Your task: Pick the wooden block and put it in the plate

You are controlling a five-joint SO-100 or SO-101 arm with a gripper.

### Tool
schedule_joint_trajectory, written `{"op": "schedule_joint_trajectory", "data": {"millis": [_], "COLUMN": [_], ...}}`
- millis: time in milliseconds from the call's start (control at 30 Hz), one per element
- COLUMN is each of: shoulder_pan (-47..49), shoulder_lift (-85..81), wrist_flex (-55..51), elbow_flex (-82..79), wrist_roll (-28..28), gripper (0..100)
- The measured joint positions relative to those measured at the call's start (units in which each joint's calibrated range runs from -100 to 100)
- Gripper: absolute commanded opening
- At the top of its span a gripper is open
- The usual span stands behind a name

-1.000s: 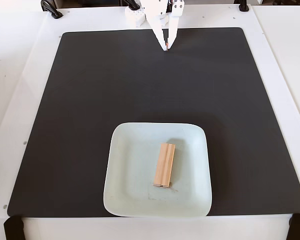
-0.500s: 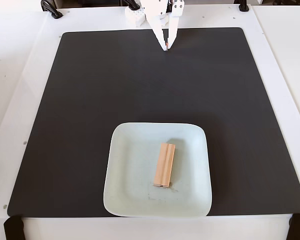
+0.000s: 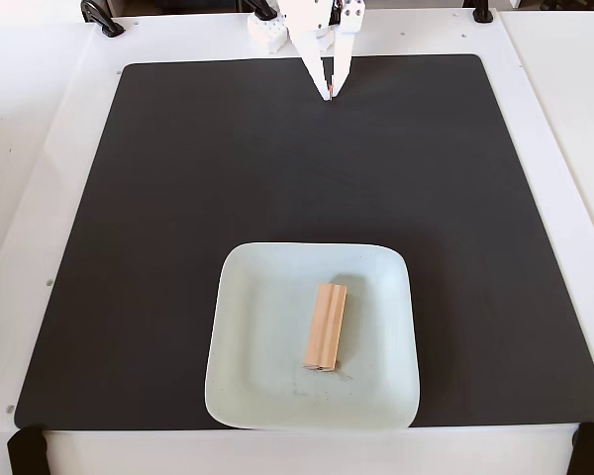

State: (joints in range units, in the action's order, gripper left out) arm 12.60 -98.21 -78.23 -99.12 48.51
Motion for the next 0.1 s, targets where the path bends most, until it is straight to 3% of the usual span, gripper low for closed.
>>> {"op": "schedule_joint_trajectory", "data": {"millis": [100], "shoulder_pan": [0.00], "shoulder_lift": [0.00], "wrist_flex": [0.00], "elbow_flex": [0.00], "wrist_roll": [0.00], "gripper": [1]}}
